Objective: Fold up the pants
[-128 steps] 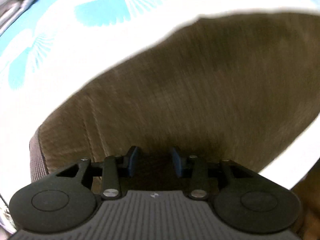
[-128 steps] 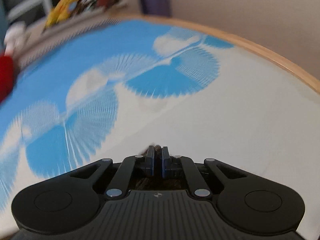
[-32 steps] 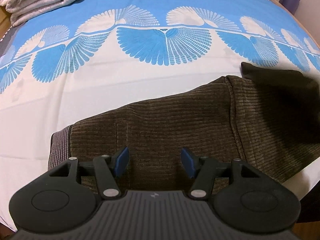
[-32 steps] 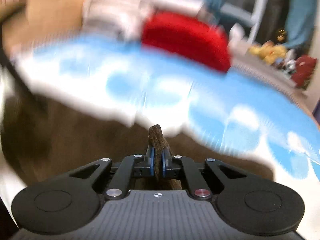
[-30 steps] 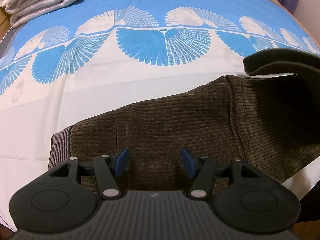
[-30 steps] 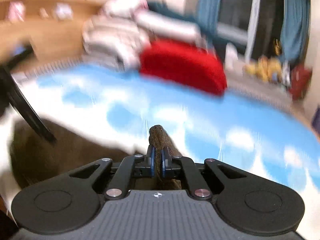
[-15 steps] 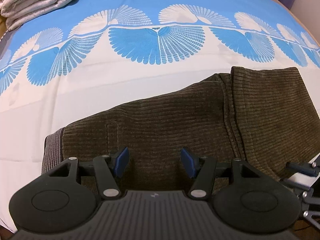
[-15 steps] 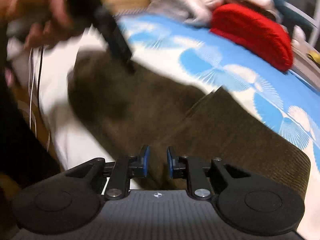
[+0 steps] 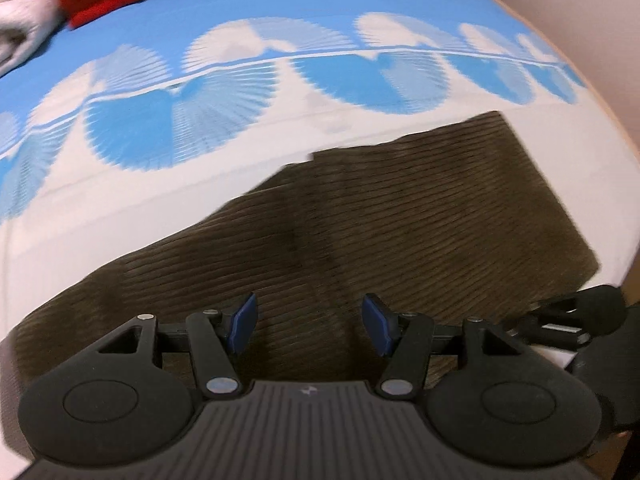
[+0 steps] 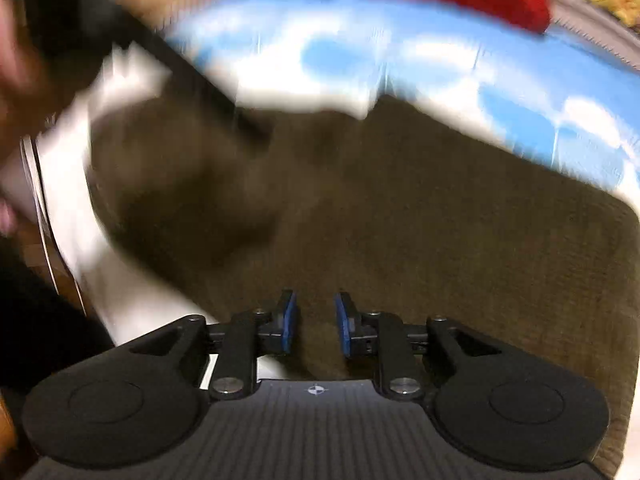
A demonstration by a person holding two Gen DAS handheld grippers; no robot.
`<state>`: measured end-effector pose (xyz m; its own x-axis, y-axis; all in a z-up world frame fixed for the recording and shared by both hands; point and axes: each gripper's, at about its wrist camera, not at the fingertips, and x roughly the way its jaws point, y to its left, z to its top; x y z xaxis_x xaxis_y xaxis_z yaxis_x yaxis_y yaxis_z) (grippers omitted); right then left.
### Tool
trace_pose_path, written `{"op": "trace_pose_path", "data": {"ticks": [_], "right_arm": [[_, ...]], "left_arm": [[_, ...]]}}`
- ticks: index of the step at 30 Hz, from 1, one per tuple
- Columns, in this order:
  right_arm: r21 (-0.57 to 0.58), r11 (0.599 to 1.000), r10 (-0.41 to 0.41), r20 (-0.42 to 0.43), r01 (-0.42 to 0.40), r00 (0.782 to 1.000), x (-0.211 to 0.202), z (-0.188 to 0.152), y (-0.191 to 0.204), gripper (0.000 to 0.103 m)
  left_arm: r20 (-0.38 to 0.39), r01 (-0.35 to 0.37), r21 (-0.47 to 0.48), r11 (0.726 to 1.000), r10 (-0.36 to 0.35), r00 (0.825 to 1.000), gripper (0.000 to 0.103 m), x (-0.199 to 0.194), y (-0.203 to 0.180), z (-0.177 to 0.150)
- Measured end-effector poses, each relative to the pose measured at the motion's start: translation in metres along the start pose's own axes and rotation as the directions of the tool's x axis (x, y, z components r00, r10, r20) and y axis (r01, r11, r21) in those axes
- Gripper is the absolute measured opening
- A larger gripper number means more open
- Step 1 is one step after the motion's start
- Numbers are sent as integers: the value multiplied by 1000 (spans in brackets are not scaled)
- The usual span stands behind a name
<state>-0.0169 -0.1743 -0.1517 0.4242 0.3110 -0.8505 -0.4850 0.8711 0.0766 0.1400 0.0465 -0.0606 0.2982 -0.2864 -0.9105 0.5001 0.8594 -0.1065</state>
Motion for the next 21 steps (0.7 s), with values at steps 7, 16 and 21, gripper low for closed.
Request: {"op": "trace_pose_path", "data": {"ticks": [7,16,21], "right_arm": [[151,987,-77,191,48,979,-48,-3,-33,49],[588,772,-365,97,243,926,-70,-50,-132,58],[711,667,-350,32,225,936,-68,-75,-167,60]], "left_arm": [[60,14,-15,1000,-14,998,44,12,-17,22],[82,-39,-103,994,48,995,23,36,-17,48],[66,-23,-181,983,35,997,1,53,-4,56]]}}
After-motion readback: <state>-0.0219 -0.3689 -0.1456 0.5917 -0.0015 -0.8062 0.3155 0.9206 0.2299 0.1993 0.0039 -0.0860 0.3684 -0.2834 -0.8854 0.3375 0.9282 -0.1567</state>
